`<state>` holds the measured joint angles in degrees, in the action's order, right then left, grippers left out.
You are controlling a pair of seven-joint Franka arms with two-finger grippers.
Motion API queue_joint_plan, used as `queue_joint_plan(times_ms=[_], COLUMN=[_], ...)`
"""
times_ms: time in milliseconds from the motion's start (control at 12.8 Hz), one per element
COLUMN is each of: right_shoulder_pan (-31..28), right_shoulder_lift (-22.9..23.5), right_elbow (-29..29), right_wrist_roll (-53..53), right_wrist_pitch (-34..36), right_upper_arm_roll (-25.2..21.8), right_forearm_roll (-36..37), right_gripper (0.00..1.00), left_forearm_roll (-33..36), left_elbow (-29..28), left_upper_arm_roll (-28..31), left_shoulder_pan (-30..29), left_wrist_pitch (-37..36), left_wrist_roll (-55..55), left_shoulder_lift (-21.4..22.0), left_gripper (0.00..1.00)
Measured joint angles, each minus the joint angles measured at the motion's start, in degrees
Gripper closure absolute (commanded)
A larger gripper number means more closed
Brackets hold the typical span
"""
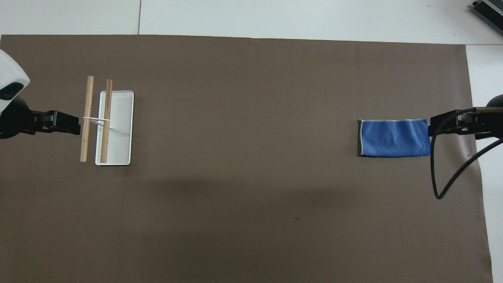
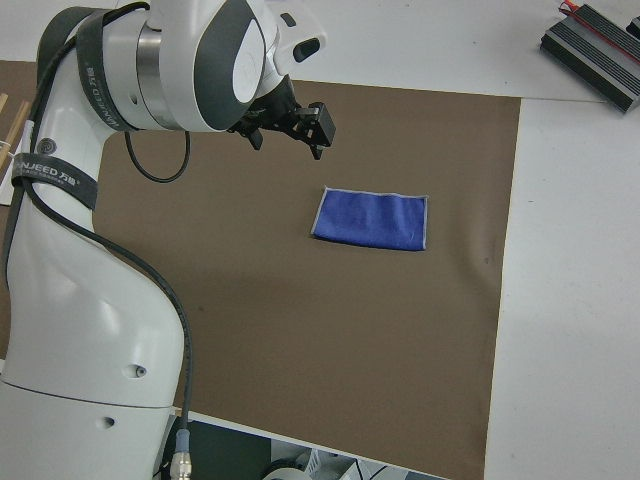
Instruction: Right arm passes towel to left arm to hang
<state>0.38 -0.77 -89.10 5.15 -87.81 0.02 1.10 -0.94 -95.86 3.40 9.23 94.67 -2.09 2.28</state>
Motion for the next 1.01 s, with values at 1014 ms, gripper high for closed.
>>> queue_joint_plan(times_ms=[1014], right_shoulder_pan=[-1.56], right_shoulder_lift=[-0.1], right_elbow=[-4.11], right_wrist_roll=[0.0], right_wrist_pitch=[-7.06], right_upper_arm_roll=[-0.4], right_forearm_roll=[0.0], right_gripper=[0.0], left_forearm_roll=[0.0], left_elbow=[0.0], left_upper_arm_roll=[0.06], left_shoulder_pan=[0.0], left_wrist_pitch=[-0.05], left_wrist_roll=[0.0], left_shoulder_lift=[0.02], left_gripper=[0.0])
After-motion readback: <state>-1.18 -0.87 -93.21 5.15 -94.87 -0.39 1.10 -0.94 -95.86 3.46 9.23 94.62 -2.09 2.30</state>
